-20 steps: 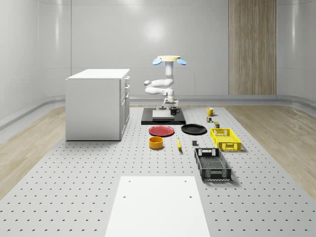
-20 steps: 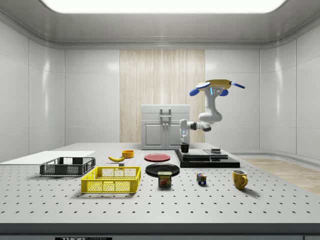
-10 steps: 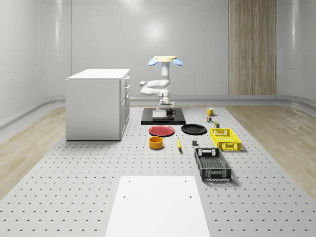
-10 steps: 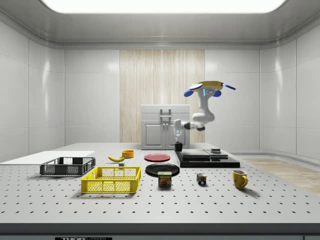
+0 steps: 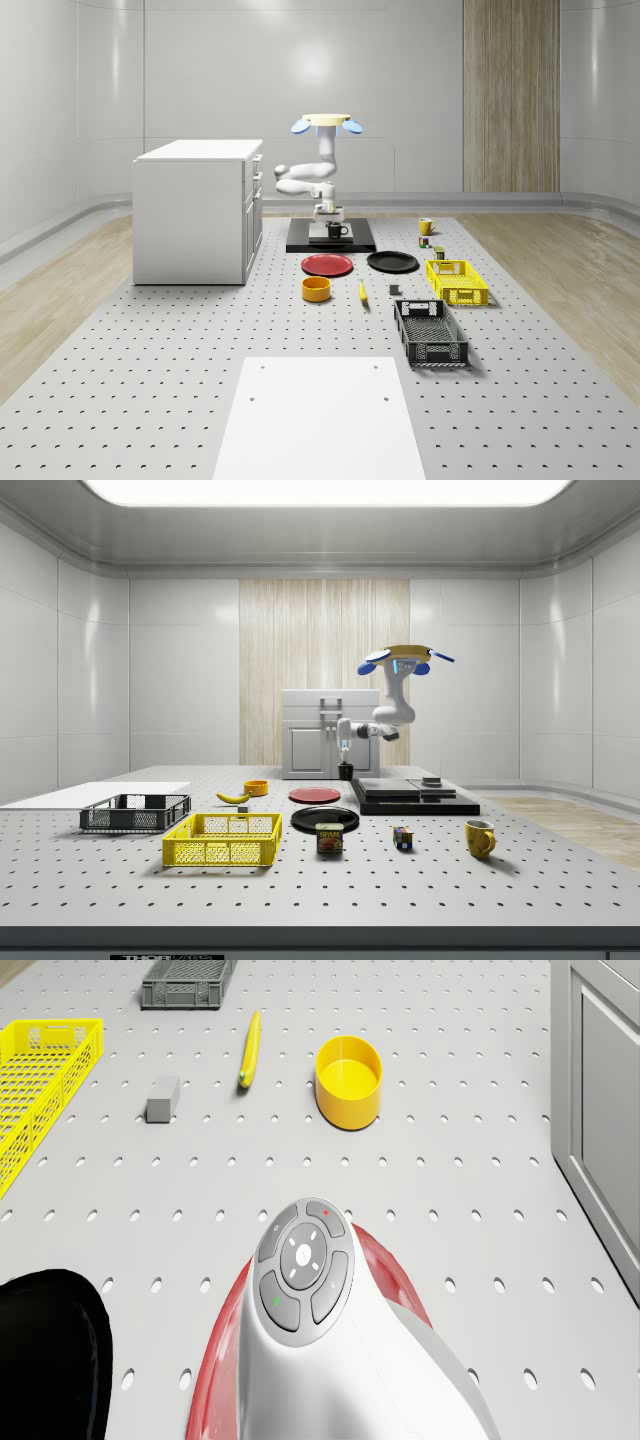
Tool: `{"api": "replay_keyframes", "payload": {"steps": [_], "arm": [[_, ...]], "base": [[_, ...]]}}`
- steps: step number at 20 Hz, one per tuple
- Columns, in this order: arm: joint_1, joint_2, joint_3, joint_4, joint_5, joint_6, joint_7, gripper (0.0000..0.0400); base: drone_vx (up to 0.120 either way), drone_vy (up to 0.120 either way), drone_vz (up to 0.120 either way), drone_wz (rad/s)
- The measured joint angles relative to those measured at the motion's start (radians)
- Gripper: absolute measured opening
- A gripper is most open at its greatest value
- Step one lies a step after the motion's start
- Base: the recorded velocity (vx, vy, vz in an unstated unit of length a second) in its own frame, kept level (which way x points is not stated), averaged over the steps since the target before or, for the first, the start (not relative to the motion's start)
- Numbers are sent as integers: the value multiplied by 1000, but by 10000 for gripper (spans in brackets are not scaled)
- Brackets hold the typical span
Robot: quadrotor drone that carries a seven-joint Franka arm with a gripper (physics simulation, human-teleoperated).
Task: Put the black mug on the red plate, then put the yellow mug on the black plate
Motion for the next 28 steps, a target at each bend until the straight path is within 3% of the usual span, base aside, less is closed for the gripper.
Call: {"api": "replay_keyframes", "payload": {"steps": [4, 25, 28], "arm": [[-1, -3, 1, 0, 2, 3, 1, 110], [-8, -19, 4, 2, 9, 17, 6, 110], [-2, -23, 5, 2, 11, 21, 0, 110]], "base": [[120, -100, 0, 0], [120, 0, 0, 0], [13, 0, 0, 0]]}}
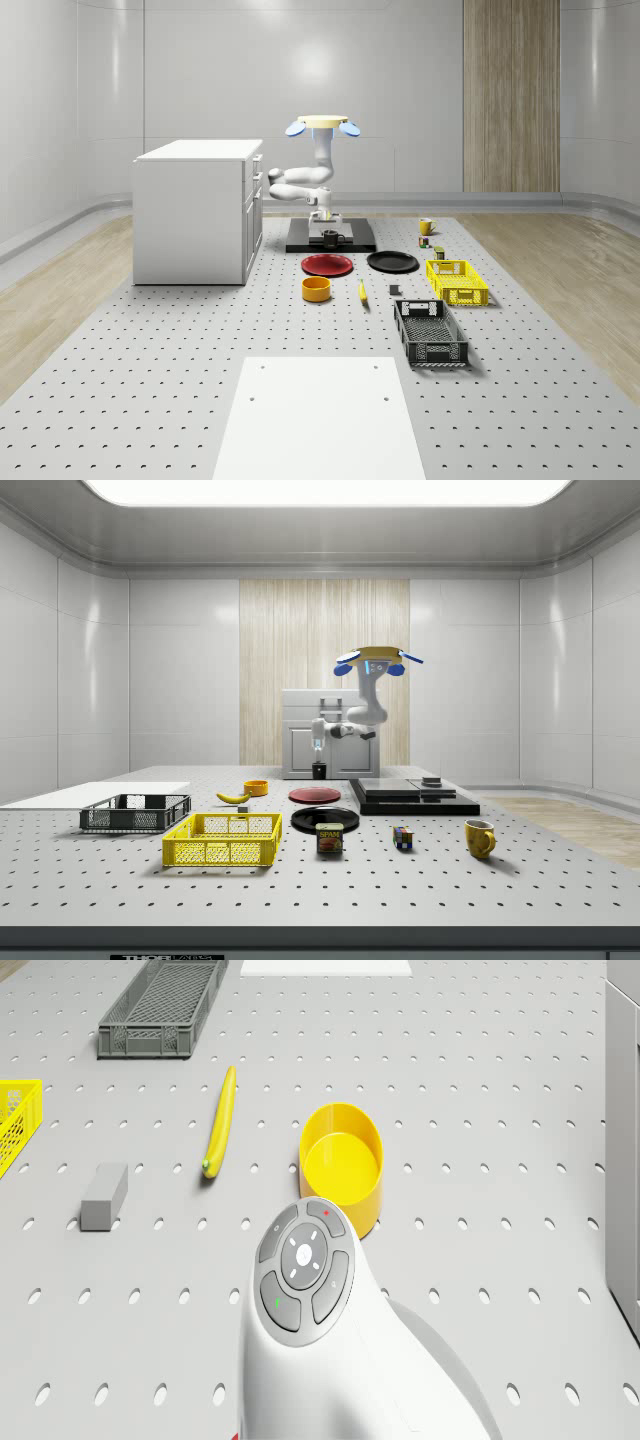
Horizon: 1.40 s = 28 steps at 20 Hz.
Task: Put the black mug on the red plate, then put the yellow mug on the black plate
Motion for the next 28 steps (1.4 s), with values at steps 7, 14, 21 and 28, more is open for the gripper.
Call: {"api": "replay_keyframes", "payload": {"steps": [7, 14, 21, 28], "arm": [[42, -19, -28, 12, -22, 31, -50, 110], [38, -25, -114, 50, -100, 78, -67, 110], [26, -18, -182, 88, -164, 112, -74, 110], [16, -4, -233, 120, -214, 134, -80, 110]], "base": [[0, 0, 0, 0], [0, 0, 0, 0], [0, 0, 0, 0], [0, 0, 0, 0]]}}
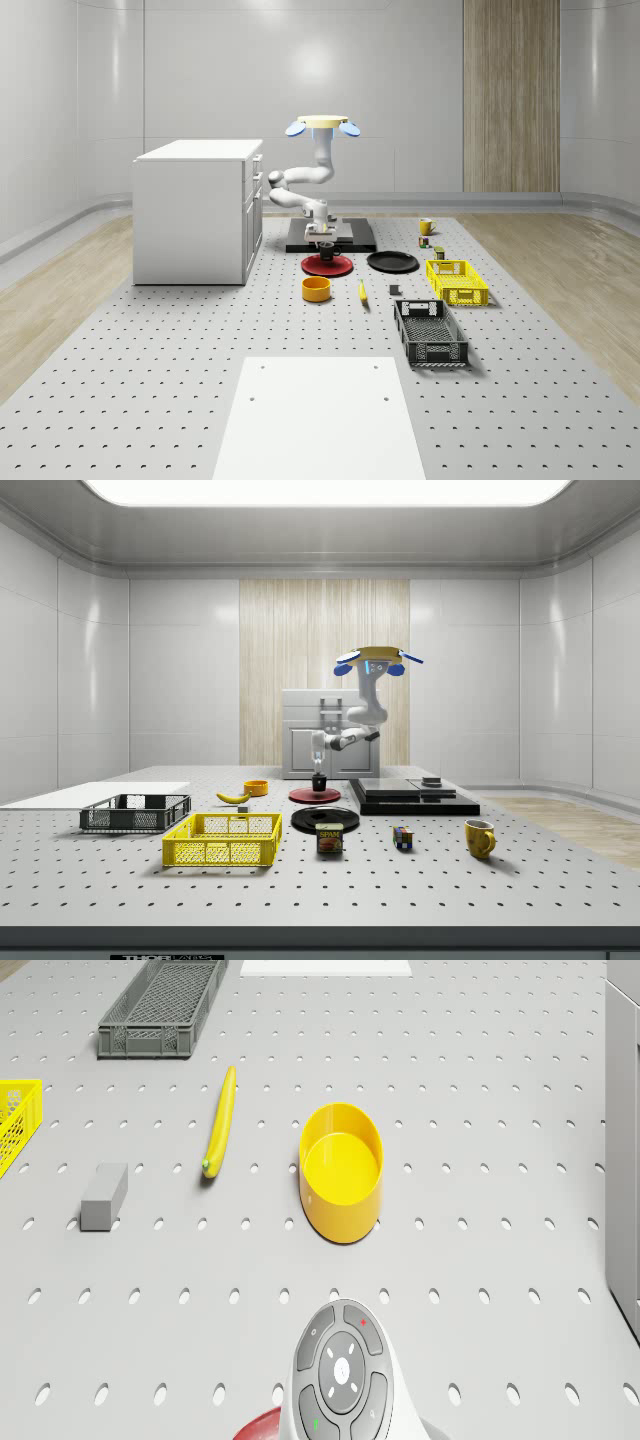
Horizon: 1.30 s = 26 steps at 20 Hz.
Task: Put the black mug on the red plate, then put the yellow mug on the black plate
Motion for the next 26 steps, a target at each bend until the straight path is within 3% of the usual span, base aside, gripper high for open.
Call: {"api": "replay_keyframes", "payload": {"steps": [1, 2, 4, 8, 15, 26], "arm": [[-1, 2, -6, 4, -6, 2, -1, 133], [-1, 4, -11, 7, -11, 4, -2, 192], [-1, 7, -15, 10, -16, 4, -3, 274], [10, 8, 5, -6, 2, -13, -5, 354], [28, 7, 56, -41, 47, -48, -7, 392], [36, 11, 73, -51, 61, -62, -8, 399]], "base": [[0, 0, 0, 0], [0, 0, 0, 0], [0, 0, 0, 0], [0, 0, 0, 0], [-23, 23, 114, 0], [-120, 120, 4, 0]]}}
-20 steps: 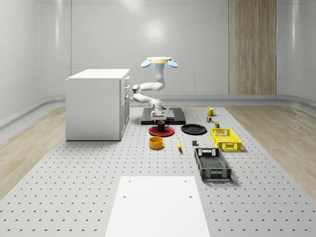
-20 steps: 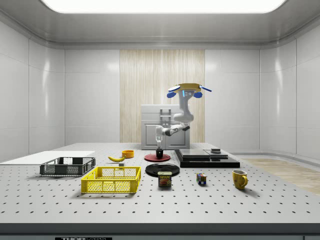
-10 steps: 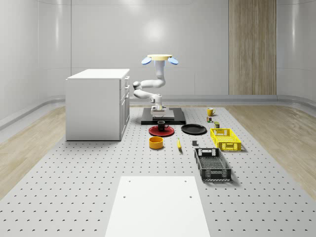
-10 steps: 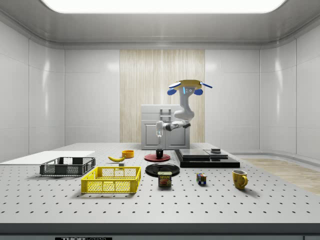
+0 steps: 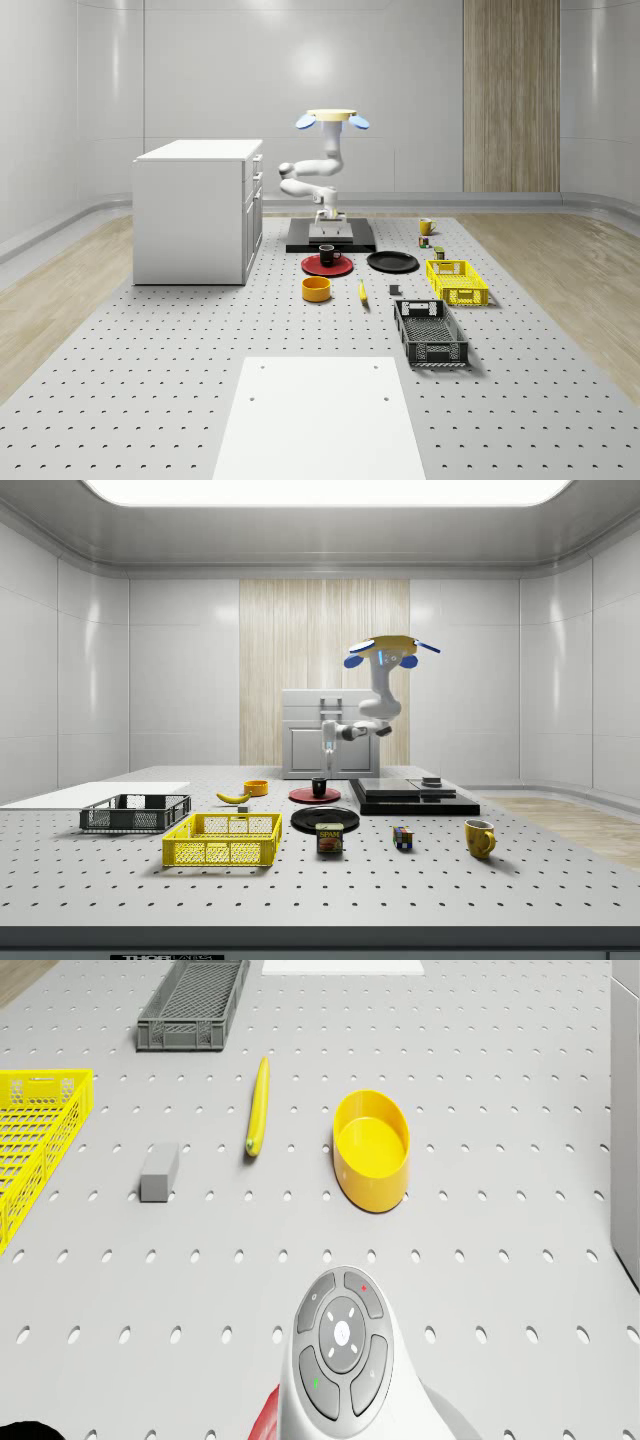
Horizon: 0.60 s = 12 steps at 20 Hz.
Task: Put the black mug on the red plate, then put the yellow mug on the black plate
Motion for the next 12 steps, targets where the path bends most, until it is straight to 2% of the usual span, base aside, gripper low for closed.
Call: {"api": "replay_keyframes", "payload": {"steps": [12], "arm": [[3, 4, 1, -1, -1, -4, -2, 400]], "base": [[-120, 120, 0, 0]]}}
